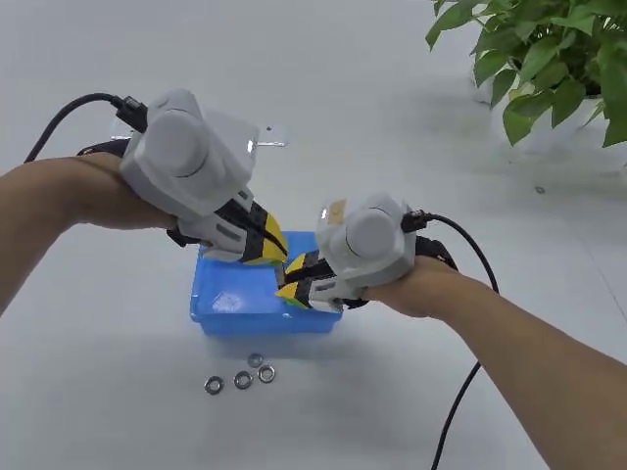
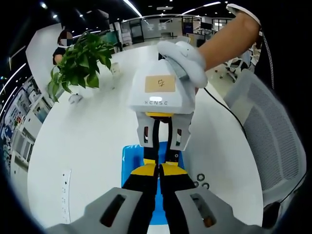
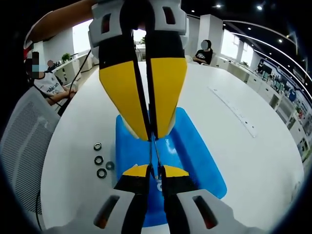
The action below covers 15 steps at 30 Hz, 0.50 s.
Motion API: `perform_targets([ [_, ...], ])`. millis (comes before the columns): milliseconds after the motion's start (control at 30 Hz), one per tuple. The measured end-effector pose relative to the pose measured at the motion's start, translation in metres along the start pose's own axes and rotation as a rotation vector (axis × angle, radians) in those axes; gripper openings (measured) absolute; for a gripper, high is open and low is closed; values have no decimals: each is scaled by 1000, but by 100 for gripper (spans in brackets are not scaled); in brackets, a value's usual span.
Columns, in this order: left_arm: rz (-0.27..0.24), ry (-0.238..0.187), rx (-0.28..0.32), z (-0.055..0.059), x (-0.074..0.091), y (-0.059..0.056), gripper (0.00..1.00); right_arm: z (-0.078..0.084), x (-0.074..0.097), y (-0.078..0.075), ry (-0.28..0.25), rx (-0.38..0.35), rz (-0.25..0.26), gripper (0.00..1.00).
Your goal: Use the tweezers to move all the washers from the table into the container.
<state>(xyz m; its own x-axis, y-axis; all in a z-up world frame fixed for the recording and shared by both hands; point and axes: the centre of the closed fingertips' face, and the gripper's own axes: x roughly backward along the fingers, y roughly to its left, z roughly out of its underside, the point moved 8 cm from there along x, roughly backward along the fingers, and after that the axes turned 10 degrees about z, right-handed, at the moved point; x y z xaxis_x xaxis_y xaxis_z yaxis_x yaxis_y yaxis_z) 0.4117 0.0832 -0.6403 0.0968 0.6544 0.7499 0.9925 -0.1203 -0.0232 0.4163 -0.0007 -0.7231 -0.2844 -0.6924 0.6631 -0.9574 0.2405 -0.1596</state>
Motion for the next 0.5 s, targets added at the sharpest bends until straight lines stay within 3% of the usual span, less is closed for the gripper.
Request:
perform_targets([
  [500,-4,4,-11,-5,5,-4,5,-5,6,2,-10,4,9,11],
])
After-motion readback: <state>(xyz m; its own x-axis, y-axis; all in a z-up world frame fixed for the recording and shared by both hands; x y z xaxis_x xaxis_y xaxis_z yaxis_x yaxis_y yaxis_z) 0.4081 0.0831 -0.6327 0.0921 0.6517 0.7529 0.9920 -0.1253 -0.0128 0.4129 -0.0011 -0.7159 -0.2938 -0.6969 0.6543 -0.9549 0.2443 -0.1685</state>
